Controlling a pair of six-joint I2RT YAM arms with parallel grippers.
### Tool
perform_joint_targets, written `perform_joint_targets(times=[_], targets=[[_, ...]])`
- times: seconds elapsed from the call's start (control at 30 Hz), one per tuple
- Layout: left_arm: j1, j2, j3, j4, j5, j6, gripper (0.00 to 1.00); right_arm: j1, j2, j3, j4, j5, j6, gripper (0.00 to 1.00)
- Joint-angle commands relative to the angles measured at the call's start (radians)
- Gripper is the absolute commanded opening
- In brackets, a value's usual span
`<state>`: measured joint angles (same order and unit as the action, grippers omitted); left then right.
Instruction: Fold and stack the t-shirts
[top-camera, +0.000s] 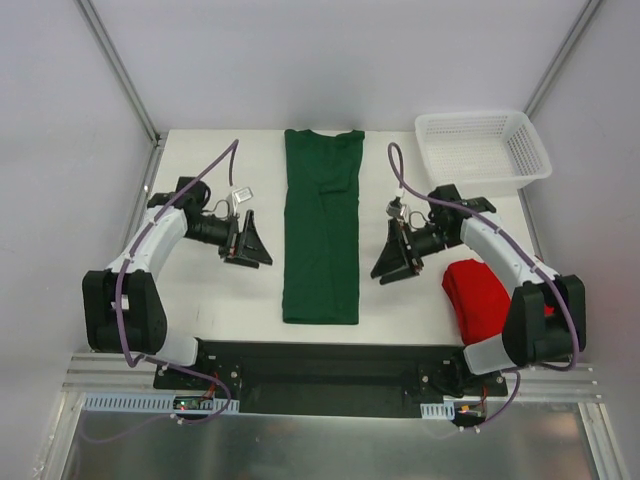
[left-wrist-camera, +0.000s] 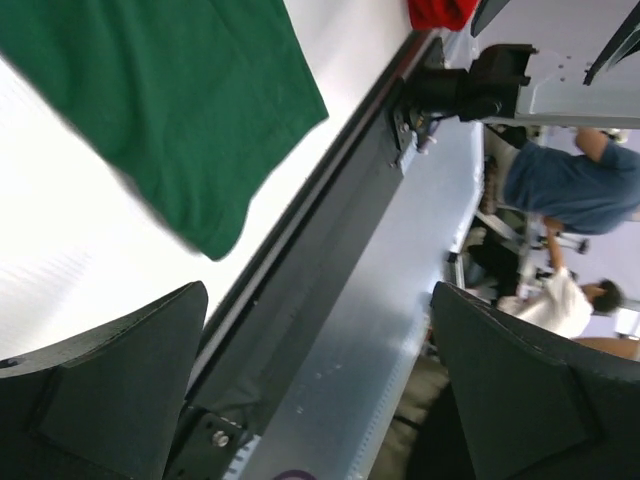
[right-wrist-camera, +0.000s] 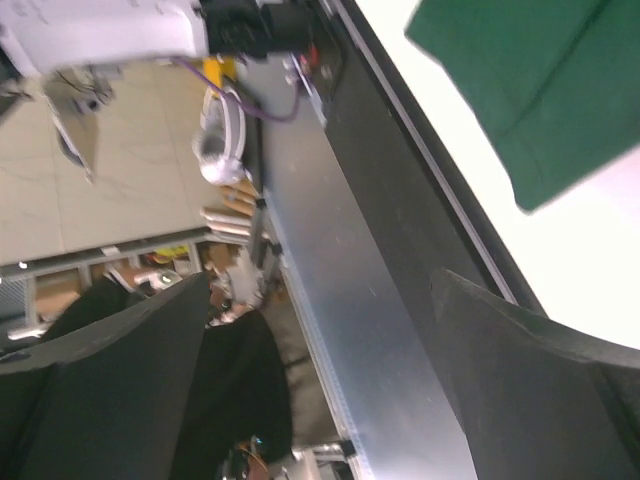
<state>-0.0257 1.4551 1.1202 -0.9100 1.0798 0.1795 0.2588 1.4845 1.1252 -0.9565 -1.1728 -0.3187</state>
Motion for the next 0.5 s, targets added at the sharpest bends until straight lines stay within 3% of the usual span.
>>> perform_joint_targets(times=[0.0,0.13,0.27,0.33,0.47], targets=[[-0.005,-0.062,-0.12,-0.043,0.132,0.095,0.94,-0.003,-0.079,-0.099,-0.114,0.044,-0.256,0.97],[-0.006,-0.119,-0.172,0.112,0.103,-0.001,0.95,0.002,0.009,-0.113,-0.094,0.001,-0.272,0.97],[0.007,-0.038,-0.183,0.109,0.118,-0.08,0.96,0.01,0.056,-0.044,-0.055,-0.01,-0.194,0.97],[0.009,-0.036,-0.194,0.123,0.143,-0.103,0.96,0.014,0.036,-0.07,0.014,-0.051,-0.079,0.96],[0.01,0.01,-0.252,0.166,0.221,-0.15,0.97,0.011,0.034,-0.181,0.038,-0.091,-0.066,0.97]])
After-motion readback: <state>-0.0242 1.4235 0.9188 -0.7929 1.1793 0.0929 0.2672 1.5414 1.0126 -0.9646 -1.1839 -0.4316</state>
